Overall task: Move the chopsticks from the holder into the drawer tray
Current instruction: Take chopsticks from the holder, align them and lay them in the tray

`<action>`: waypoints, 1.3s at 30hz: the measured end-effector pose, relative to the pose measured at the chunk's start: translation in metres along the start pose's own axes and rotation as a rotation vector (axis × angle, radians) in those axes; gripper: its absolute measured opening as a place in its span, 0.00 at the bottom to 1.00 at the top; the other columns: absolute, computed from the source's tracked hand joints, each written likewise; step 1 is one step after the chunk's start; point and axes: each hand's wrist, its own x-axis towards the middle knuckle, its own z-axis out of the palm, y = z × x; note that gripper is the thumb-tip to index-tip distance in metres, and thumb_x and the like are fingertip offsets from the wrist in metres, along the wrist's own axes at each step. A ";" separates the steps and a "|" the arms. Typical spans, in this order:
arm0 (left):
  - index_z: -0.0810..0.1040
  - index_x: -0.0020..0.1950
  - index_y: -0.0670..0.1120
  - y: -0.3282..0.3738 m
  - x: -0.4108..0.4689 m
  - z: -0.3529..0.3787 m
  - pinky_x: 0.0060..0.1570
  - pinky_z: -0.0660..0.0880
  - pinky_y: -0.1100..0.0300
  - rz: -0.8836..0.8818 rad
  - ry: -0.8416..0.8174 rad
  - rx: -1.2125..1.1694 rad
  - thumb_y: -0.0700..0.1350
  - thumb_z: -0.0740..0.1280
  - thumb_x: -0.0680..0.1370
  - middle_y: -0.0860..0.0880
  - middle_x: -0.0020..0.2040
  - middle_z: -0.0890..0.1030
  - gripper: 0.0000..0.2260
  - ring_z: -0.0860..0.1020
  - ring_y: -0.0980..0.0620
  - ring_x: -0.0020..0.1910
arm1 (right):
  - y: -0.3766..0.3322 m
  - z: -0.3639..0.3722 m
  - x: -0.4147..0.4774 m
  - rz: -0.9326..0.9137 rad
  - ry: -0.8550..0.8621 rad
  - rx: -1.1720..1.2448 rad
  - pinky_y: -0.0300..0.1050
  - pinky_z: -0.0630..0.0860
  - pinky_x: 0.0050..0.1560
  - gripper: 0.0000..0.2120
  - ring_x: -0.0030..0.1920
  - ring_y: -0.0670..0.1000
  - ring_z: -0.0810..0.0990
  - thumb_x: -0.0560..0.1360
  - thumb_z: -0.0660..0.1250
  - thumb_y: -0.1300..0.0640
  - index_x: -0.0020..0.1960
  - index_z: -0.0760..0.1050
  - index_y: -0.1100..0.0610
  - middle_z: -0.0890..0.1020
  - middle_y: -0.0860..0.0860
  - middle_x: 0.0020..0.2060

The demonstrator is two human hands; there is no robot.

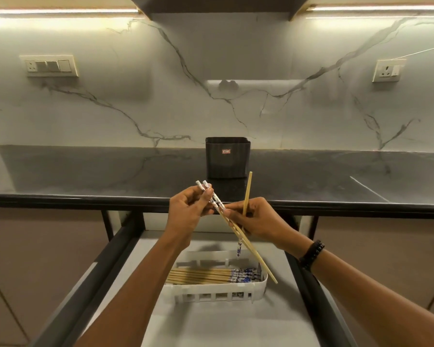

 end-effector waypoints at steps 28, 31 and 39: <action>0.81 0.51 0.42 -0.001 0.010 -0.012 0.45 0.82 0.58 0.014 0.211 -0.203 0.42 0.66 0.78 0.41 0.45 0.82 0.06 0.82 0.44 0.46 | 0.020 -0.037 0.014 0.442 0.619 1.162 0.43 0.83 0.38 0.06 0.43 0.51 0.81 0.79 0.65 0.61 0.52 0.75 0.64 0.79 0.57 0.45; 0.81 0.52 0.41 -0.001 0.008 -0.009 0.49 0.82 0.54 0.060 0.161 -0.195 0.42 0.66 0.78 0.40 0.46 0.83 0.07 0.82 0.42 0.48 | 0.020 -0.030 0.012 0.459 0.565 1.176 0.45 0.85 0.40 0.09 0.47 0.54 0.83 0.79 0.65 0.64 0.58 0.73 0.64 0.80 0.62 0.51; 0.80 0.58 0.38 0.000 0.002 0.003 0.50 0.81 0.52 0.120 0.083 -0.202 0.38 0.66 0.78 0.41 0.52 0.84 0.10 0.82 0.43 0.52 | 0.016 -0.005 0.007 0.545 0.428 1.197 0.44 0.84 0.37 0.12 0.44 0.55 0.87 0.77 0.66 0.67 0.61 0.74 0.67 0.84 0.64 0.48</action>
